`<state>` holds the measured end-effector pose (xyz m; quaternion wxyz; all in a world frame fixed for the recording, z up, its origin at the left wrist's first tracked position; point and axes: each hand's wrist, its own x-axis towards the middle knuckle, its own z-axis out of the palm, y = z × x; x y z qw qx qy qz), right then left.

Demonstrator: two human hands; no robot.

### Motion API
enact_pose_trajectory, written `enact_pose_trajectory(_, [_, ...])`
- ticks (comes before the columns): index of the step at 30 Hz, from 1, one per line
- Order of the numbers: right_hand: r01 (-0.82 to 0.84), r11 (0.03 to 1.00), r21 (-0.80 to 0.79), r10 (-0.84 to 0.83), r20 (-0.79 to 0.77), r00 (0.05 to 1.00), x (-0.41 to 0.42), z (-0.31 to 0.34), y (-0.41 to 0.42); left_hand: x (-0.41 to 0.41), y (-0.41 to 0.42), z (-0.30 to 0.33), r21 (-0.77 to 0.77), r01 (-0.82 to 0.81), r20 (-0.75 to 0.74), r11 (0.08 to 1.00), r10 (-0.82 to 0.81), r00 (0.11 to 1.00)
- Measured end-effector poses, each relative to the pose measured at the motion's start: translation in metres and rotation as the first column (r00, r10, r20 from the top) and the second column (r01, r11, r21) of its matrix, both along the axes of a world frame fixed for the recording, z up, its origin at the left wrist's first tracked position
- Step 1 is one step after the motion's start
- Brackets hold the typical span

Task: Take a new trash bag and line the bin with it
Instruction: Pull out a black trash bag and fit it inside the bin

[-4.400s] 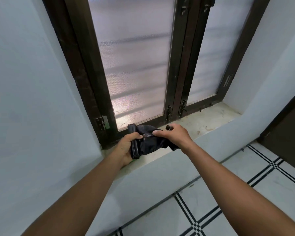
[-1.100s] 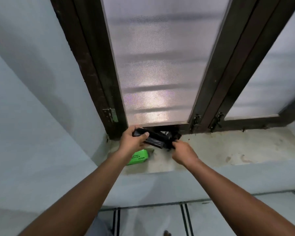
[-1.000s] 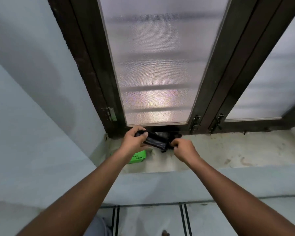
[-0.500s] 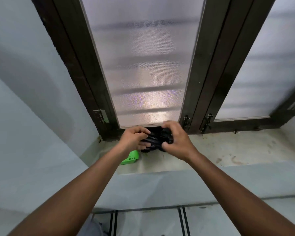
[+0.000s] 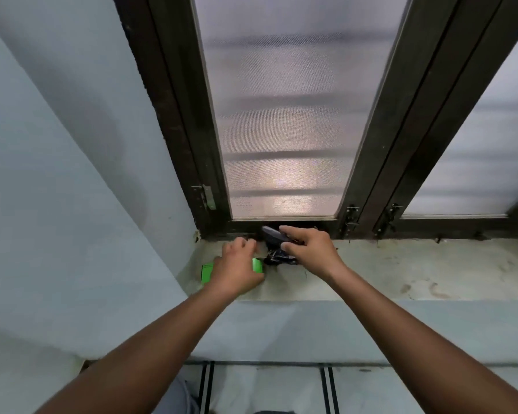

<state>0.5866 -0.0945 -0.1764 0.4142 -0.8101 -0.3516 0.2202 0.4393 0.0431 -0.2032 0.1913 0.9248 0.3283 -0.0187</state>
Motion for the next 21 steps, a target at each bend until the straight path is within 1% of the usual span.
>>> enact_pose_trajectory(1, [0.007, 1.0, -0.002, -0.007, -0.026, 1.0, -0.001, 0.001, 0.001, -0.002, -0.004, -0.006, 0.081, 0.044, -0.094, 0.996, -0.036, 0.995])
enact_pose_trajectory(2, [0.006, 1.0, -0.016, -0.007, -0.033, 0.999, -0.003, 0.002, 0.003, -0.002, -0.008, -0.011, 0.126, 0.06, -0.132, 0.99, -0.043, 0.99])
enact_pose_trajectory(3, [0.0, 0.999, -0.039, -0.001, -0.03, 1.0, -0.005, 0.002, 0.005, -0.001, -0.01, -0.016, 0.152, 0.053, -0.14, 0.987, -0.032, 0.99])
enact_pose_trajectory(6, [-0.016, 0.996, -0.087, 0.013, -0.037, 0.999, -0.01, 0.005, 0.009, -0.001, -0.008, -0.024, 0.188, 0.023, -0.086, 0.982, -0.007, 0.996])
enact_pose_trajectory(7, [-0.016, 0.996, -0.088, 0.013, -0.033, 0.999, -0.011, 0.005, 0.01, -0.003, -0.007, -0.024, 0.208, 0.018, -0.036, 0.978, -0.011, 0.999])
enact_pose_trajectory(8, [-0.013, 0.997, -0.081, 0.01, -0.03, 1.0, -0.013, 0.006, 0.011, -0.006, -0.005, -0.023, 0.212, -0.001, 0.044, 0.977, -0.008, 0.999])
enact_pose_trajectory(10, [0.016, 0.999, -0.037, -0.018, -0.056, 0.998, -0.015, 0.009, 0.014, -0.01, 0.005, -0.02, 0.146, -0.074, 0.23, 0.986, 0.039, 0.972])
enact_pose_trajectory(13, [0.095, 0.994, 0.053, -0.089, -0.12, 0.989, -0.018, 0.019, 0.023, -0.012, 0.025, -0.018, -0.019, -0.188, 0.418, 0.982, 0.179, 0.891])
enact_pose_trajectory(15, [0.094, 0.992, 0.089, -0.08, -0.143, 0.986, -0.021, 0.029, 0.03, -0.014, 0.036, -0.01, -0.116, -0.243, 0.491, 0.963, 0.268, 0.829])
enact_pose_trajectory(16, [0.077, 0.992, 0.099, -0.062, -0.147, 0.987, -0.022, 0.035, 0.034, -0.015, 0.039, -0.005, -0.187, -0.259, 0.526, 0.947, 0.32, 0.788])
enact_pose_trajectory(18, [0.038, 0.995, 0.09, -0.028, -0.112, 0.993, -0.024, 0.046, 0.041, -0.017, 0.045, 0.003, -0.307, -0.255, 0.58, 0.917, 0.393, 0.714])
enact_pose_trajectory(21, [-0.023, 0.999, 0.045, 0.025, -0.044, 0.999, -0.026, 0.057, 0.052, -0.022, 0.05, 0.009, -0.358, -0.185, 0.623, 0.915, 0.382, 0.683])
